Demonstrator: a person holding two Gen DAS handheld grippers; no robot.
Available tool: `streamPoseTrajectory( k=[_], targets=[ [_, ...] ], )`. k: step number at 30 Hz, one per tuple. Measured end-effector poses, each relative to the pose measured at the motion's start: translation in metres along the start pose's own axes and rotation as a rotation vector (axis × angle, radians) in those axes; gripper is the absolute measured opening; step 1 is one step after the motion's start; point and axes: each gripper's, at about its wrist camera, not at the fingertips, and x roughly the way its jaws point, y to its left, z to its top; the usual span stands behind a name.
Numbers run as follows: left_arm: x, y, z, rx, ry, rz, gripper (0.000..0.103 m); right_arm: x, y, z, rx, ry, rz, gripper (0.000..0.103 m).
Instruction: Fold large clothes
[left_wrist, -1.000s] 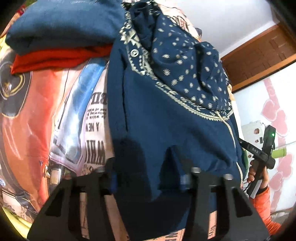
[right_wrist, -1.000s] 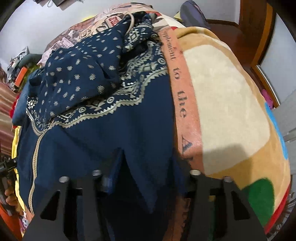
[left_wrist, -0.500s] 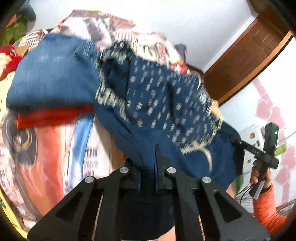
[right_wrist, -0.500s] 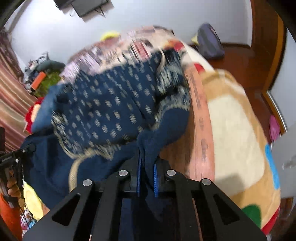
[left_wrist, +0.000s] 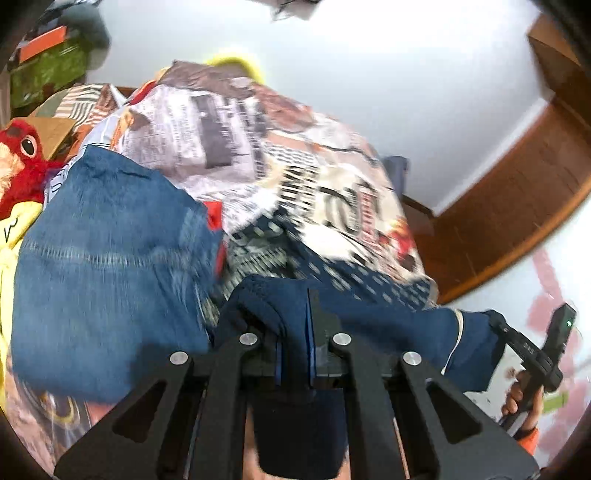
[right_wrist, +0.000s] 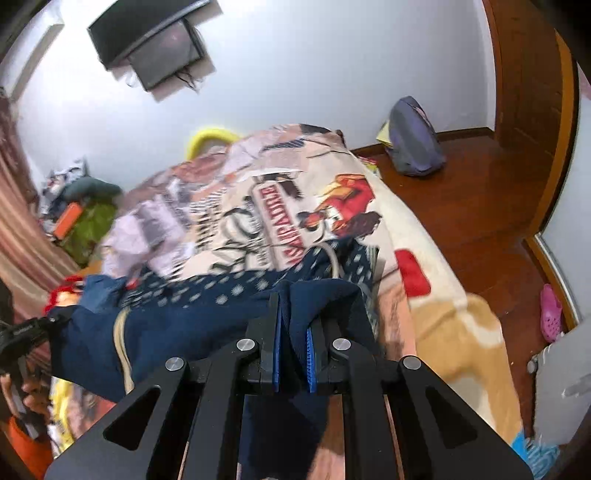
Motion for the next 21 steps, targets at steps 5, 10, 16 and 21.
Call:
streamPoseTrajectory(
  k=[5, 10, 16, 21],
  targets=[
    [0.072, 0.009, 0.014, 0.047, 0.086, 0.12, 0.01, 0.077, -0.004, 0.011, -0.02, 0.109, -0.074, 0.009],
    [0.106, -0.002, 0.0, 0.239, 0.126, 0.225, 0.012, 0.118, -0.022, -0.001, 0.006, 0.216, -0.063, 0.014],
    [0.08, -0.024, -0.012, 0.383, 0.12, 0.254, 0.027, 0.099, -0.023, -0.003, 0.002, 0.262, -0.055, 0.021],
    [0.044, -0.037, -0.021, 0.388, 0.058, 0.214, 0.039, 0.049, -0.006, -0.013, -0.094, 0.161, -0.104, 0.036]
  ],
)
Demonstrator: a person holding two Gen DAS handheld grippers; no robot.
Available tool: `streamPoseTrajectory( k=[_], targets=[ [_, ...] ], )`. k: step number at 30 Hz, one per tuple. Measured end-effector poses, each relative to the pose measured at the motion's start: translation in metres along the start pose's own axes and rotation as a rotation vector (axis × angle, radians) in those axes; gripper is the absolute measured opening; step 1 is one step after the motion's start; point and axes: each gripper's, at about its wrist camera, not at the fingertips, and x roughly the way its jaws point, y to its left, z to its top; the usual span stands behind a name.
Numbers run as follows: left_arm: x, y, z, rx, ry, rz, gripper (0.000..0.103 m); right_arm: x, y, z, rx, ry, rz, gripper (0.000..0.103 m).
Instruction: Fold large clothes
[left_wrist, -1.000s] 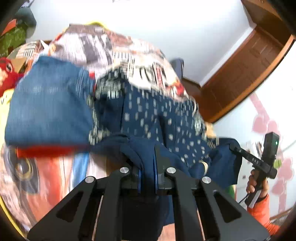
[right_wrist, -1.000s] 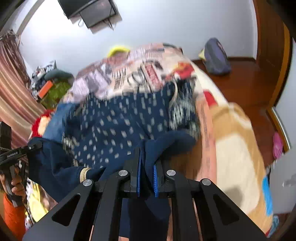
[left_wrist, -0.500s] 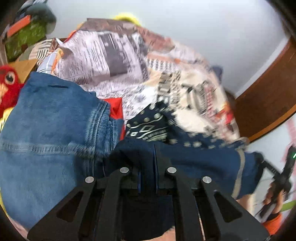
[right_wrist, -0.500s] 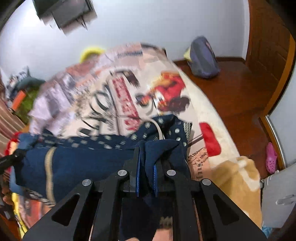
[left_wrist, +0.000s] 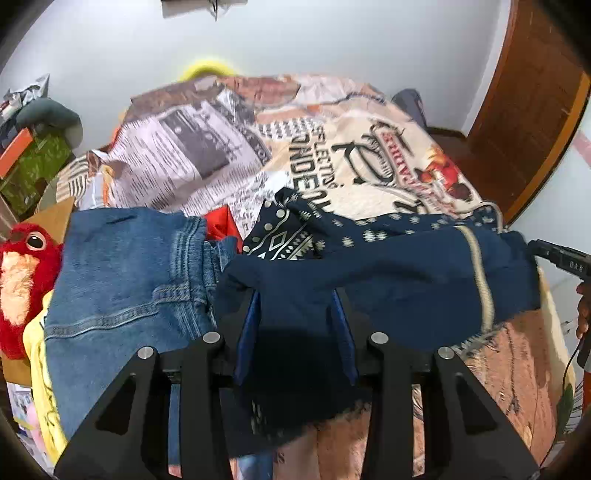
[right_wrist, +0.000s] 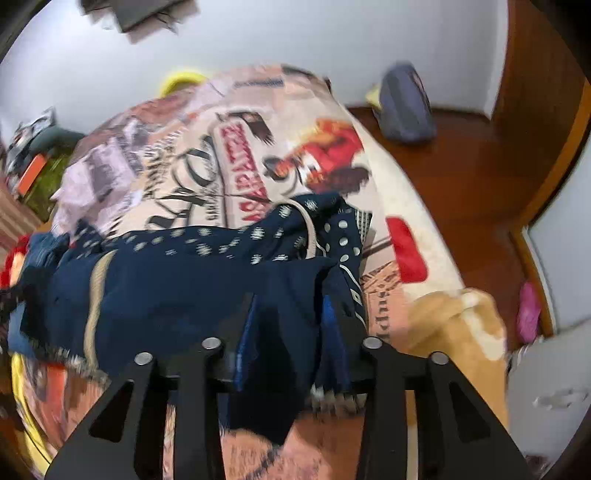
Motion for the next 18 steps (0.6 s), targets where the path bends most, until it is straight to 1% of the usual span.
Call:
streamPoseTrajectory(
  k=[2, 3, 5, 7, 9, 11, 13, 15, 18],
  targets=[
    [-0.012, -0.007, -0.005, 0.017, -0.021, 0.002, 0.039, -0.018, 0.007, -0.01, -0.03, -0.031, 0.017, 0.038],
    [-0.017, -0.011, -0.009, 0.028, -0.025, -0.004, 0.039, -0.027, 0.013, -0.016, -0.046, -0.043, 0.039, 0.039],
    [-0.023, -0.021, -0.019, 0.051, -0.018, -0.033, 0.039, -0.037, 0.023, -0.026, -0.073, -0.048, 0.082, 0.041],
    [-0.026, -0.033, -0.028, 0.077, -0.011, -0.057, 0.039, -0.041, 0.036, -0.039, -0.112, -0.046, 0.113, 0.052],
    [-0.023, -0.045, -0.036, 0.102, 0.001, -0.071, 0.047, -0.036, 0.048, -0.048, -0.131, -0.043, 0.129, 0.053],
    [-0.018, -0.057, -0.045, 0.131, 0.013, -0.077, 0.049, -0.026, 0.059, -0.058, -0.143, -0.012, 0.157, 0.053],
    [-0.005, -0.068, -0.052, 0.163, 0.046, -0.073, 0.049, -0.012, 0.068, -0.063, -0.139, 0.021, 0.179, 0.053],
    [0.008, -0.074, -0.056, 0.181, 0.072, -0.069, 0.049, -0.005, 0.074, -0.066, -0.129, 0.033, 0.192, 0.053],
    [0.027, -0.076, -0.054, 0.188, 0.086, -0.031, 0.049, 0.007, 0.082, -0.062, -0.131, 0.034, 0.185, 0.053]
  ],
)
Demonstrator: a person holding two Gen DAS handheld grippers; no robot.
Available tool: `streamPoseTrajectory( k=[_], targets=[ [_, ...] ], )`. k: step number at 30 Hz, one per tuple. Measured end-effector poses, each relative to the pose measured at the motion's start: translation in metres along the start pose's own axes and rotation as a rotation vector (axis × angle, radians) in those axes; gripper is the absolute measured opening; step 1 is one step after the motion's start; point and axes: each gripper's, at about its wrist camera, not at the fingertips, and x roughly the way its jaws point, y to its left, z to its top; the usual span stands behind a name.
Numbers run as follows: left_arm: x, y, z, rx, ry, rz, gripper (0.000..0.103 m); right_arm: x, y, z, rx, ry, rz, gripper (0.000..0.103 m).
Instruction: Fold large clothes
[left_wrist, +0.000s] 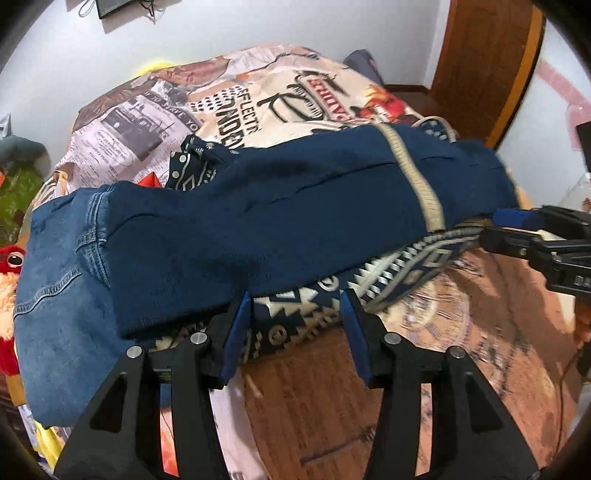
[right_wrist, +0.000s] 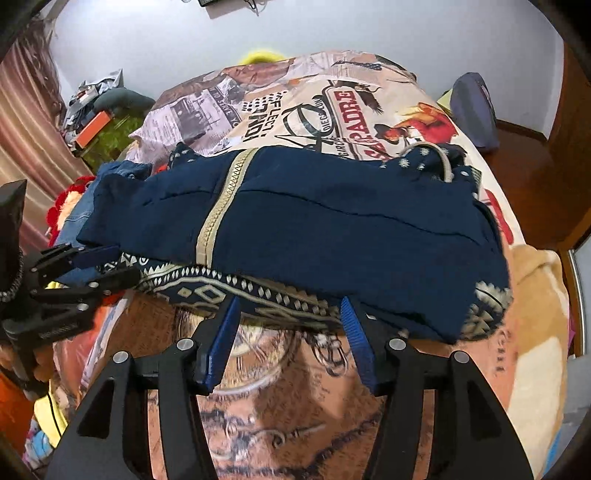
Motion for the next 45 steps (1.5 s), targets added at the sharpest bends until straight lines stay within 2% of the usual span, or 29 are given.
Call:
streamPoseTrajectory(
  k=[6, 9, 11, 13, 16, 17, 20, 24, 27, 33, 35, 36, 40, 45],
  targets=[
    [0.019, 0.023, 0.034, -0.029, -0.016, 0.008, 0.049, 0.02, 0.007, 0.023, -0.071, 0.011, -0.048, 0.053],
    [0.036, 0.034, 0.065, -0.036, -0.003, 0.063, 0.049, 0.037, 0.005, 0.047, -0.143, 0.052, -0.061, 0.053],
    [0.047, 0.043, 0.088, -0.05, 0.013, 0.105, 0.049, 0.047, -0.001, 0.073, -0.142, 0.075, -0.085, 0.052],
    [0.052, 0.058, 0.113, -0.113, 0.025, 0.102, 0.049, 0.047, -0.006, 0.099, -0.126, 0.041, -0.166, 0.052],
    [0.042, 0.075, 0.136, -0.219, -0.014, 0.093, 0.049, 0.036, -0.011, 0.132, -0.07, -0.035, -0.304, 0.053],
    [0.036, 0.079, 0.142, -0.244, -0.039, 0.103, 0.049, 0.033, -0.011, 0.138, -0.055, -0.041, -0.308, 0.053],
    [0.013, 0.082, 0.151, -0.257, -0.11, 0.135, 0.049, 0.016, -0.013, 0.144, -0.003, -0.078, -0.227, 0.053],
    [-0.009, 0.078, 0.143, -0.235, -0.155, 0.11, 0.052, 0.001, -0.004, 0.125, -0.001, -0.115, -0.146, 0.053],
    [-0.009, 0.066, 0.127, -0.21, -0.143, 0.072, 0.057, 0.007, 0.008, 0.107, -0.048, -0.093, -0.112, 0.054],
    [0.026, 0.027, 0.075, -0.124, -0.018, -0.019, 0.063, 0.05, 0.012, 0.07, -0.137, 0.027, -0.144, 0.058],
    [0.042, 0.022, 0.056, -0.117, 0.035, -0.04, 0.063, 0.054, 0.005, 0.054, -0.148, 0.015, -0.15, 0.059],
    [0.048, 0.021, 0.047, -0.112, 0.046, -0.042, 0.065, 0.05, -0.001, 0.045, -0.148, -0.016, -0.151, 0.066],
    [0.037, 0.024, 0.017, -0.1, -0.031, -0.022, 0.07, 0.034, -0.021, 0.023, -0.131, -0.06, -0.19, 0.079],
    [0.01, 0.031, -0.009, -0.112, -0.072, 0.046, 0.07, 0.016, -0.052, 0.008, -0.027, -0.036, -0.21, 0.079]
  ],
)
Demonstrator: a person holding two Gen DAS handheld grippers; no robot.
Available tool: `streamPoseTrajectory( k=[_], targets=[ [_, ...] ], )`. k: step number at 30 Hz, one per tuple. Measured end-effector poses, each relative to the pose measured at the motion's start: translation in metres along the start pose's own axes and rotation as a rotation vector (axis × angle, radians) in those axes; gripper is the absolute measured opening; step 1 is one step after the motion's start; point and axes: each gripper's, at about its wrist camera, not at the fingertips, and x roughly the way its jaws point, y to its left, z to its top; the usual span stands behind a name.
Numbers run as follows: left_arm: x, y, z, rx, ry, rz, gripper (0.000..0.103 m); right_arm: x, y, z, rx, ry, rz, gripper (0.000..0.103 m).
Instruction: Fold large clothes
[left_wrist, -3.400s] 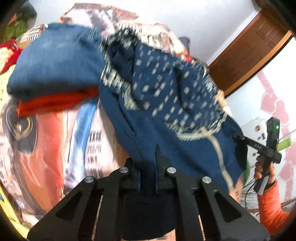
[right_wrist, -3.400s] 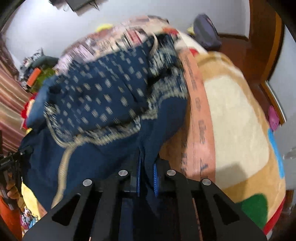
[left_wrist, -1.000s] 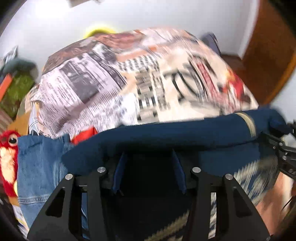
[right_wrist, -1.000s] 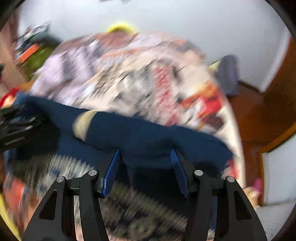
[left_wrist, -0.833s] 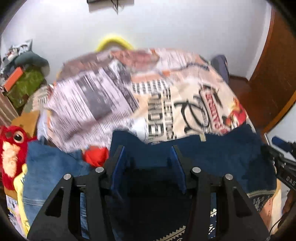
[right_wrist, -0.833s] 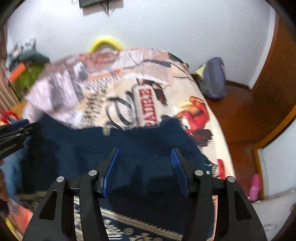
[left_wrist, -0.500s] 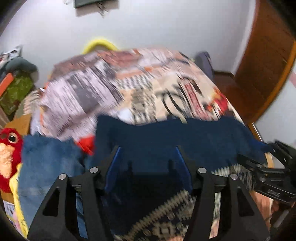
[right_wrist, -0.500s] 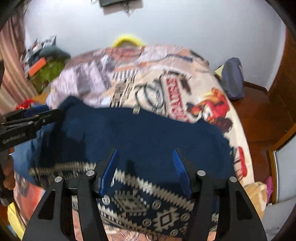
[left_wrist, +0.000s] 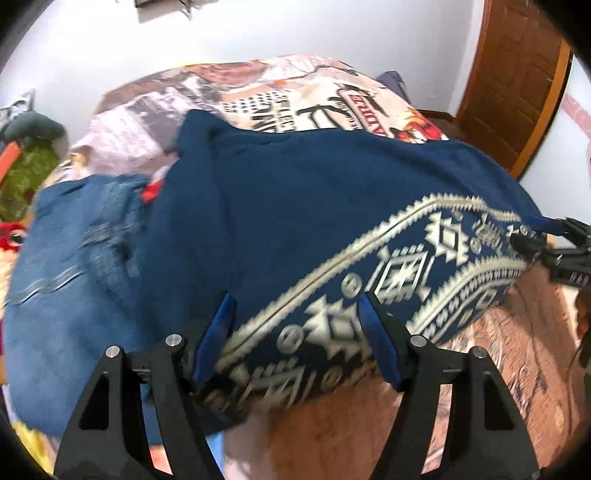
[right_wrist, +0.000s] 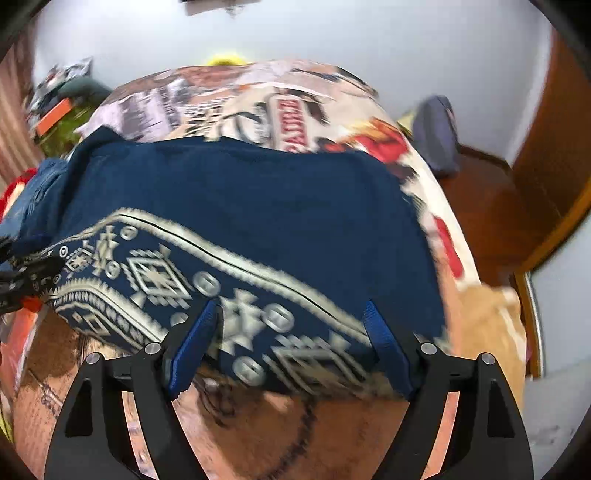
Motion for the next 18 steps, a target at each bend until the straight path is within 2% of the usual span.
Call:
streamPoseTrajectory(
  k=[4, 6, 9, 12, 14, 18],
  targets=[
    [-0.028, 0.013, -0.014, -0.064, -0.026, -0.02, 0.069, -0.023, -0.019, -0.016, 0.122, 0.019, 0.01, 0.079],
    [-0.038, 0.02, -0.016, -0.1, -0.035, -0.004, 0.069, -0.035, -0.018, -0.023, 0.118, 0.005, -0.003, 0.079],
    [-0.052, 0.035, -0.019, -0.181, -0.042, -0.038, 0.069, -0.054, -0.011, -0.028, 0.081, -0.028, -0.024, 0.079],
    [-0.069, 0.042, -0.021, -0.22, -0.082, 0.024, 0.069, -0.067, -0.005, -0.027, 0.054, -0.053, -0.021, 0.079],
    [-0.078, 0.047, -0.024, -0.251, -0.108, 0.022, 0.07, -0.074, 0.0, -0.027, 0.041, -0.069, -0.025, 0.079],
    [-0.082, 0.053, -0.035, -0.359, -0.1, -0.093, 0.07, -0.077, 0.008, -0.028, 0.033, -0.081, -0.002, 0.079]
  ],
)
